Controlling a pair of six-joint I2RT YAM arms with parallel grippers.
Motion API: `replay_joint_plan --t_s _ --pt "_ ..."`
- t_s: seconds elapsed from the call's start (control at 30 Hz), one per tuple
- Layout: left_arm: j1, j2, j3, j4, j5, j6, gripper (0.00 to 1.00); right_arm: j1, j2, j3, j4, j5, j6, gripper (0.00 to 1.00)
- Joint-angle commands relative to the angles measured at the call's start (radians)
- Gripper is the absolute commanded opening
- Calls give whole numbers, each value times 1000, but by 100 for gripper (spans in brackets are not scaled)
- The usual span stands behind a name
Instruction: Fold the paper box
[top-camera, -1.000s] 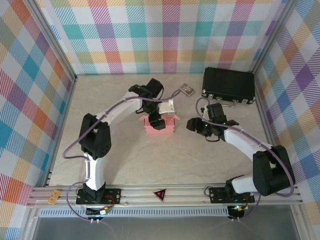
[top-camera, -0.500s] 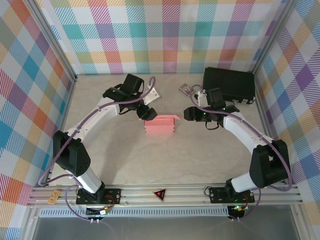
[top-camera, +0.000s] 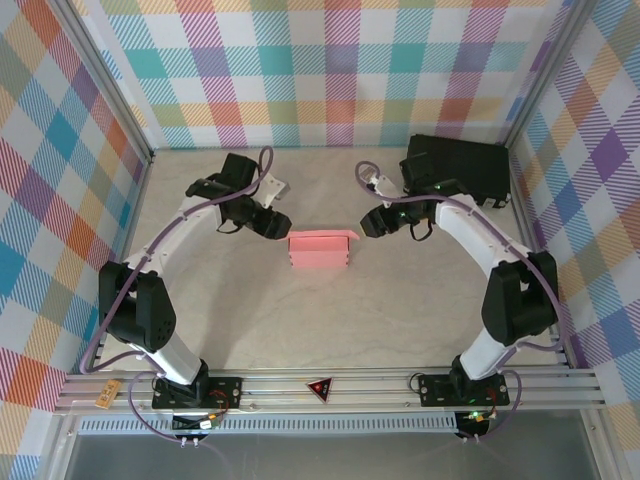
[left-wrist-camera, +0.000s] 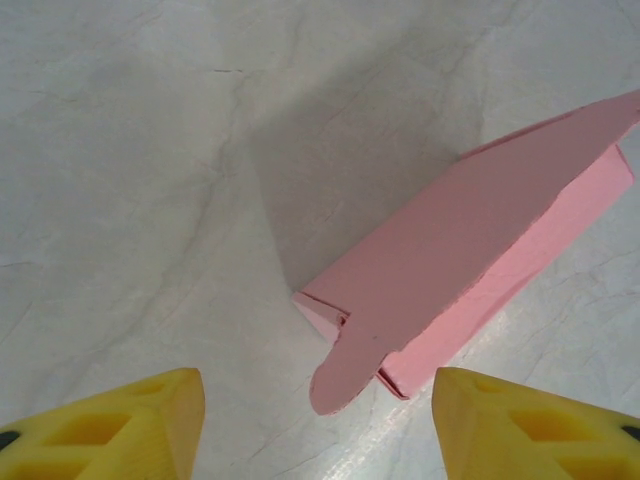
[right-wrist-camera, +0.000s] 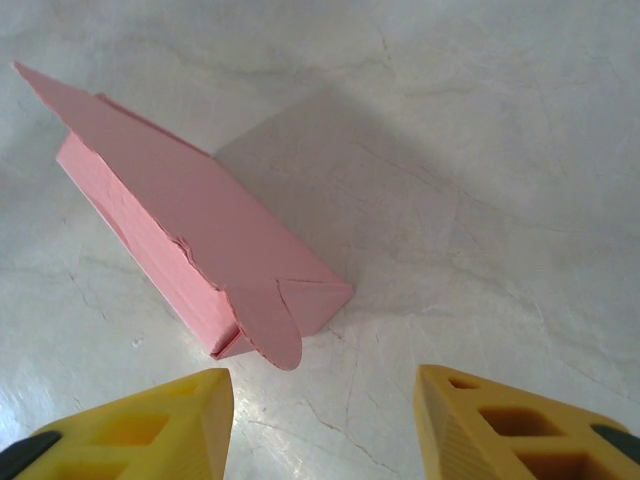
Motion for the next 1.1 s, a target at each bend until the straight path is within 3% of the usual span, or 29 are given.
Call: replay_joint_plan --t_s 0.0,0.47,1.07 --pt "7 -19 -11 -38 59 26 60 16 27 38 -51 -56 -113 50" --pt "8 -17 -37 -81 128 158 59 74 62 59 -50 -55 -180 47" --pt "7 7 -77 -7 124 162 52 90 94 58 -12 5 -182 45"
